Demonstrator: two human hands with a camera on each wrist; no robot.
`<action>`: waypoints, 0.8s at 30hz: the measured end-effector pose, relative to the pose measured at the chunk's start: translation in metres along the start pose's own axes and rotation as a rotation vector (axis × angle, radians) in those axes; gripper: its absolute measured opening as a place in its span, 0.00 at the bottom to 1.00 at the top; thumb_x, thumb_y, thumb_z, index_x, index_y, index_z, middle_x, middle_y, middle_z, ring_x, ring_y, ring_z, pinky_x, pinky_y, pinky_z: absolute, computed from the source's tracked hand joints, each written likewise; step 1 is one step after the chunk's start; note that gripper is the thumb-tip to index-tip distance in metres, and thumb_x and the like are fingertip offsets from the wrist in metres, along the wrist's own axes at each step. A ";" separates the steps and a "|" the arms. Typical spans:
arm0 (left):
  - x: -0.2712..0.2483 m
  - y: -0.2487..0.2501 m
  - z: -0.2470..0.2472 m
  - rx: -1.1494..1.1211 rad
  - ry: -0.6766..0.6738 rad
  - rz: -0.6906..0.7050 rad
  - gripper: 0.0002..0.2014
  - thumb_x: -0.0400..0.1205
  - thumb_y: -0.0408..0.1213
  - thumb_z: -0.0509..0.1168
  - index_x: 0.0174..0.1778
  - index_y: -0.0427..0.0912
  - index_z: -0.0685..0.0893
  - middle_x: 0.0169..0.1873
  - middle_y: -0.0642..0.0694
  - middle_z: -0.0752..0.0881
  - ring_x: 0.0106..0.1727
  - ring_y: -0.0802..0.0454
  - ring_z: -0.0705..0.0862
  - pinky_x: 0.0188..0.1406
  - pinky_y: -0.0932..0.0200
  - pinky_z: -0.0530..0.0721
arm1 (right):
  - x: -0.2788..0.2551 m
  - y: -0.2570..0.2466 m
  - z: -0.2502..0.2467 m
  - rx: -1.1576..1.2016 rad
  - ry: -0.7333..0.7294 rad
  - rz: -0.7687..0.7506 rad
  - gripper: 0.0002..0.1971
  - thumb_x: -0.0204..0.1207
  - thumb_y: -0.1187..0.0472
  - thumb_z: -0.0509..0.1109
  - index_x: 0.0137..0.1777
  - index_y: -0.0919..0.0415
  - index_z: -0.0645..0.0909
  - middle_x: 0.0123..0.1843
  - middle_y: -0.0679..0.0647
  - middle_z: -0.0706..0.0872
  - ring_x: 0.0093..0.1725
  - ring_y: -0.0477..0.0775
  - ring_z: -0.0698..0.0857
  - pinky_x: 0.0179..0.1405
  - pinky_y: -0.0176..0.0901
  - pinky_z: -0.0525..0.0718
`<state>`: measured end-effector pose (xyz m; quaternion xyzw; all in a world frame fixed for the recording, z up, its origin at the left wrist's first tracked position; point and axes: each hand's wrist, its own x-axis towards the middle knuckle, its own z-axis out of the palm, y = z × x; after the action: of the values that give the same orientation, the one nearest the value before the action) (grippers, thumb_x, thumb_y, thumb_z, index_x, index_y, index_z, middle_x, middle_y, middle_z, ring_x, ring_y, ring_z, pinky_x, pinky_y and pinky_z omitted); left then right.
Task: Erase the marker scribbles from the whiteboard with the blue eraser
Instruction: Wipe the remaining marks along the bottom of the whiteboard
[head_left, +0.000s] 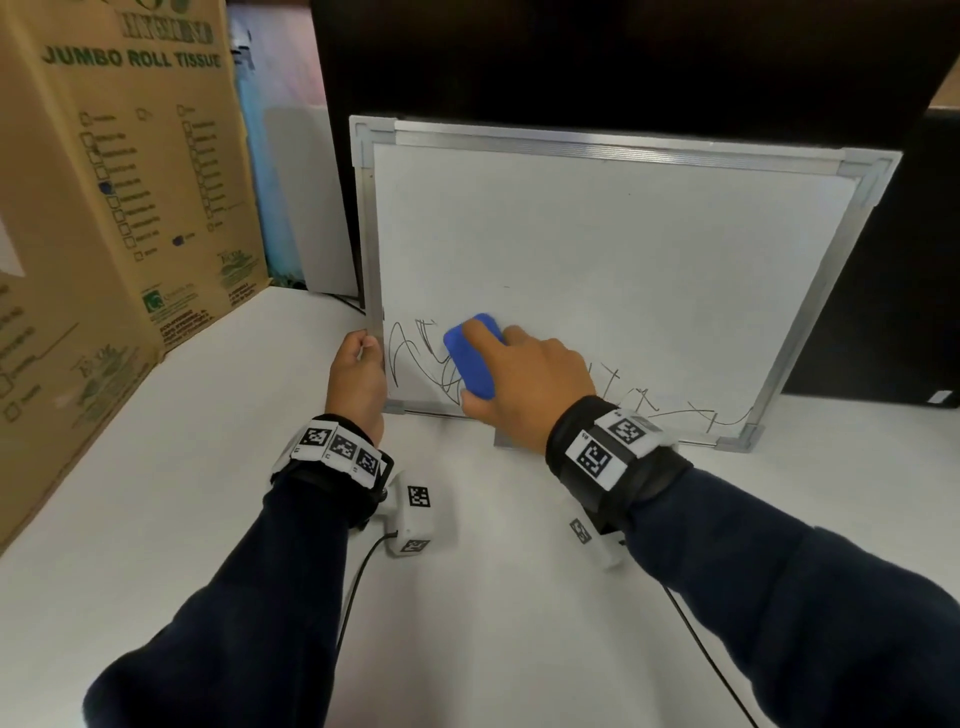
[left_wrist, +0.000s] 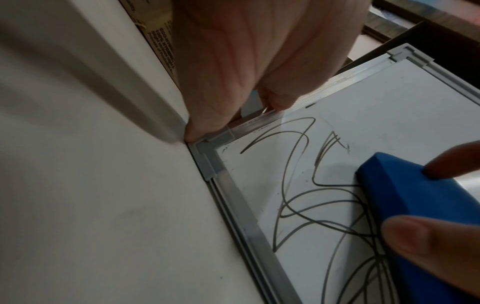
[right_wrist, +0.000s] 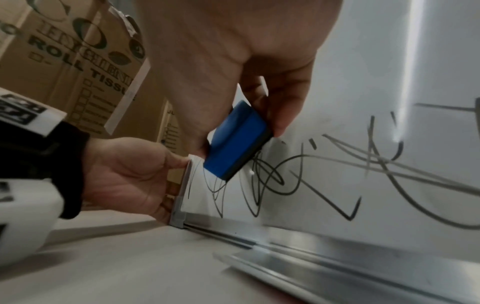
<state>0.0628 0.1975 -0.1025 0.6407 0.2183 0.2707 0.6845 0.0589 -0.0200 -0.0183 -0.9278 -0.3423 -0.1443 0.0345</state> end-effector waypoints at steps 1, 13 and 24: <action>-0.001 0.000 0.000 0.001 0.001 -0.003 0.12 0.82 0.52 0.55 0.47 0.56 0.83 0.46 0.44 0.82 0.47 0.48 0.79 0.55 0.45 0.83 | 0.003 0.001 -0.002 -0.009 0.022 0.005 0.29 0.77 0.39 0.66 0.73 0.45 0.61 0.45 0.51 0.72 0.33 0.59 0.76 0.31 0.45 0.72; -0.002 0.000 0.001 0.001 0.005 -0.014 0.12 0.85 0.50 0.54 0.48 0.55 0.83 0.48 0.45 0.82 0.50 0.47 0.80 0.67 0.36 0.81 | 0.009 0.009 0.011 -0.124 0.181 -0.171 0.32 0.59 0.50 0.82 0.66 0.52 0.81 0.46 0.54 0.80 0.39 0.58 0.76 0.26 0.40 0.64; -0.004 0.001 0.001 0.001 0.003 -0.018 0.14 0.88 0.49 0.54 0.61 0.49 0.82 0.53 0.43 0.83 0.54 0.48 0.81 0.70 0.39 0.81 | 0.021 -0.006 0.004 -0.091 0.192 -0.167 0.32 0.69 0.50 0.77 0.73 0.53 0.76 0.51 0.56 0.78 0.45 0.60 0.76 0.30 0.45 0.68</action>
<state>0.0606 0.1943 -0.1011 0.6388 0.2252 0.2653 0.6862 0.0714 -0.0014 -0.0162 -0.8786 -0.4064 -0.2502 0.0127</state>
